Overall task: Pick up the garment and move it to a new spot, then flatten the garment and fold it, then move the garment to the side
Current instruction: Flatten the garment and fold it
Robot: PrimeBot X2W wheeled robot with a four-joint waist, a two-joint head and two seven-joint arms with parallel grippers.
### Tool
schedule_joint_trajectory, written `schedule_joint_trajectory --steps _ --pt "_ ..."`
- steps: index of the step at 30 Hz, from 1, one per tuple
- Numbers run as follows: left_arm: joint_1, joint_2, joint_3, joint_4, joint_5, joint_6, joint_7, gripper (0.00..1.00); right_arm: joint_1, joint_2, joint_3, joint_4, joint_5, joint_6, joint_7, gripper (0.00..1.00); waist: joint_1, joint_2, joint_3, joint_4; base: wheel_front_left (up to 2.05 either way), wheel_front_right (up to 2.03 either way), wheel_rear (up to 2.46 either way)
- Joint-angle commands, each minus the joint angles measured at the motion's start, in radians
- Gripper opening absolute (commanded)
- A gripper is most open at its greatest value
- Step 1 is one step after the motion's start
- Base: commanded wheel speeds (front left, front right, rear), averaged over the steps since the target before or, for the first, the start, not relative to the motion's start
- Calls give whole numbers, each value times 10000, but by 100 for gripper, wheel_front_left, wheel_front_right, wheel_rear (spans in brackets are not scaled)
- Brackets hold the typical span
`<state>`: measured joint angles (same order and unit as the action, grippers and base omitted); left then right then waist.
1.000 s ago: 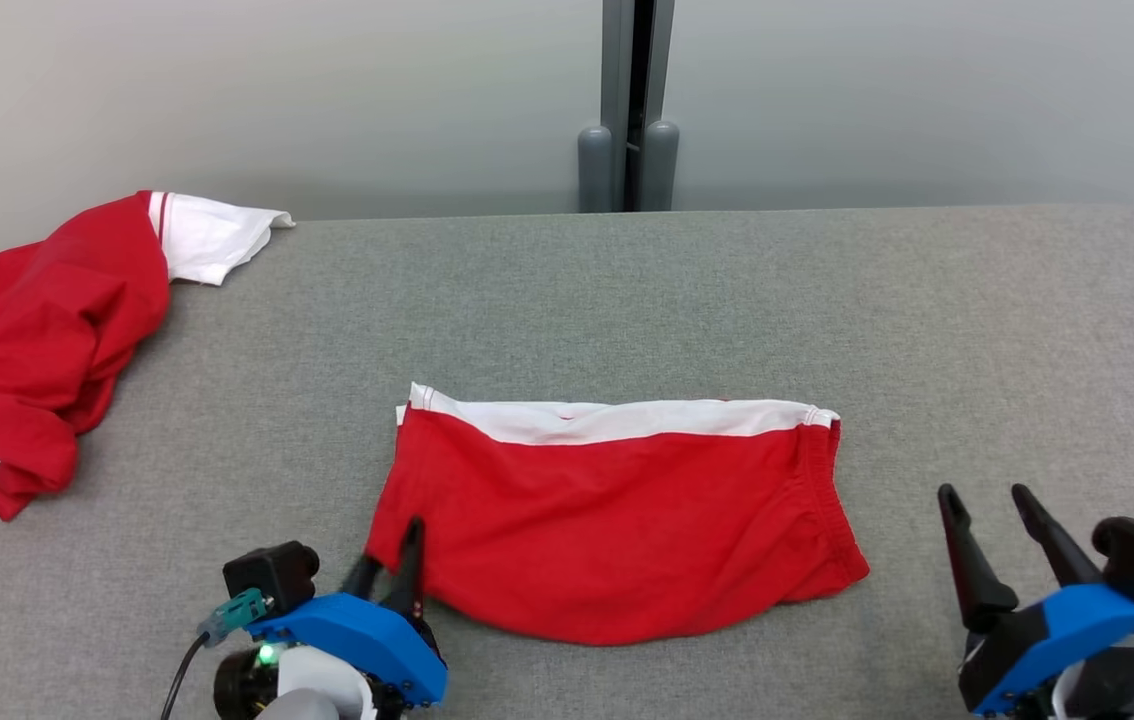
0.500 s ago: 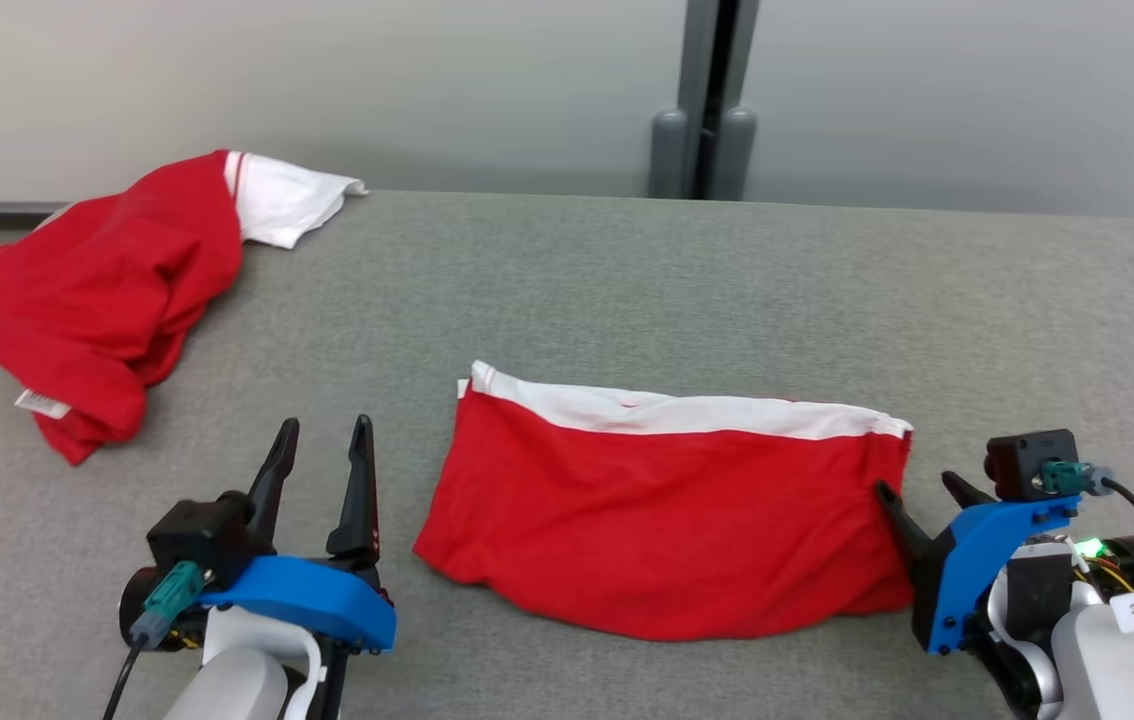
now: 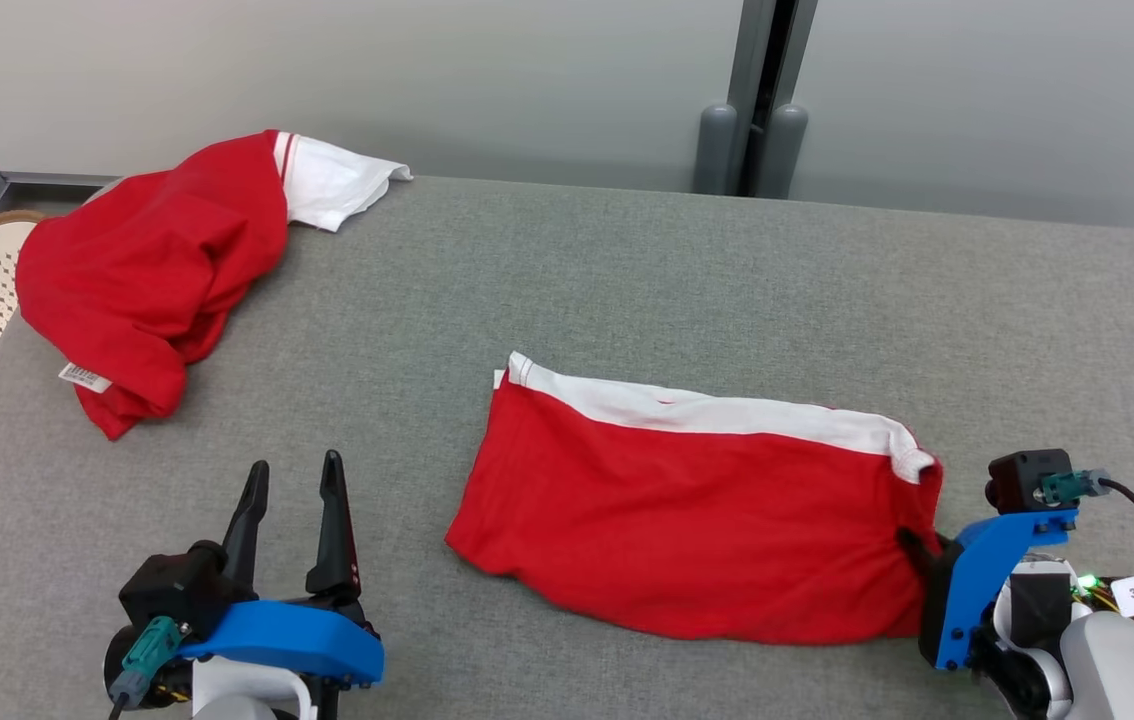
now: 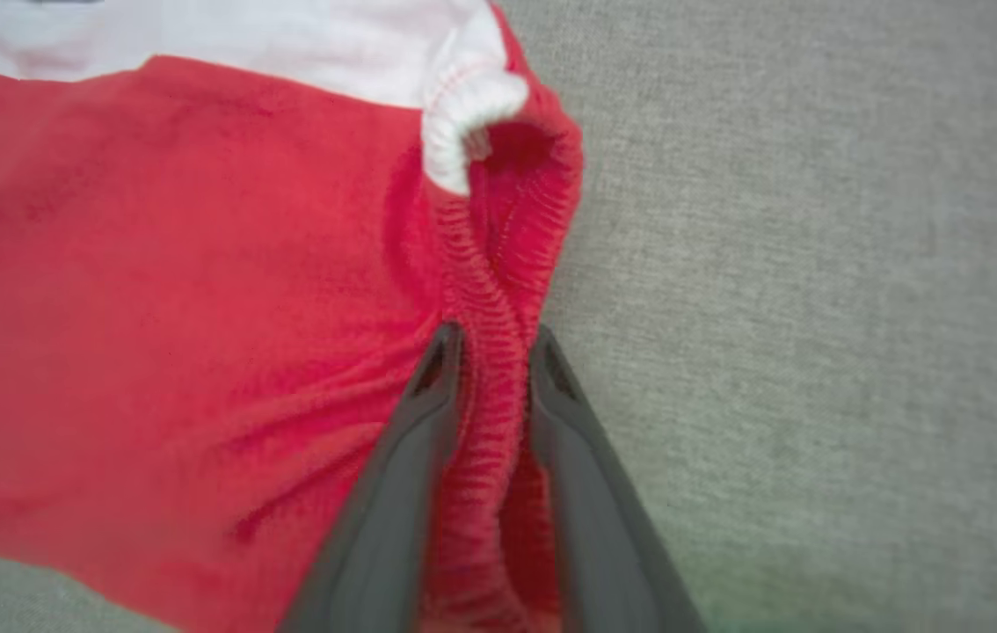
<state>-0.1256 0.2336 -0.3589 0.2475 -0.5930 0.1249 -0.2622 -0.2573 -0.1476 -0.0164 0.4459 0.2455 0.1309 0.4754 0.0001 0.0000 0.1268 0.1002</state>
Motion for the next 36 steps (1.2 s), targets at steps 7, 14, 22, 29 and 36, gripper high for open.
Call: schedule_joint_trajectory --steps 7,14,22,29,36 --pt "6 -214 314 -9 304 -186 -32 100 -336 -298 140 16 638 -4 43 0 -1 0 -91 -550 0 0 0" --pt "115 -388 426 52 495 -341 -34 100 10 -1390 -424 -780 1057 -3 524 0 -1 0 -200 -989 0 0 0" --pt "223 -558 350 295 652 -522 -33 100 591 -1299 -951 -2072 1793 -1 1189 0 -1 0 -395 -1241 0 0 0" --pt "116 -630 200 432 749 -618 -33 100 386 -34 -49 -3084 2698 -1 1447 0 -1 0 -496 -1206 0 0 0" --pt "-27 -694 38 531 773 -710 -31 100 -574 863 824 -2123 2979 -1 800 0 -1 0 -446 -748 0 0 0"
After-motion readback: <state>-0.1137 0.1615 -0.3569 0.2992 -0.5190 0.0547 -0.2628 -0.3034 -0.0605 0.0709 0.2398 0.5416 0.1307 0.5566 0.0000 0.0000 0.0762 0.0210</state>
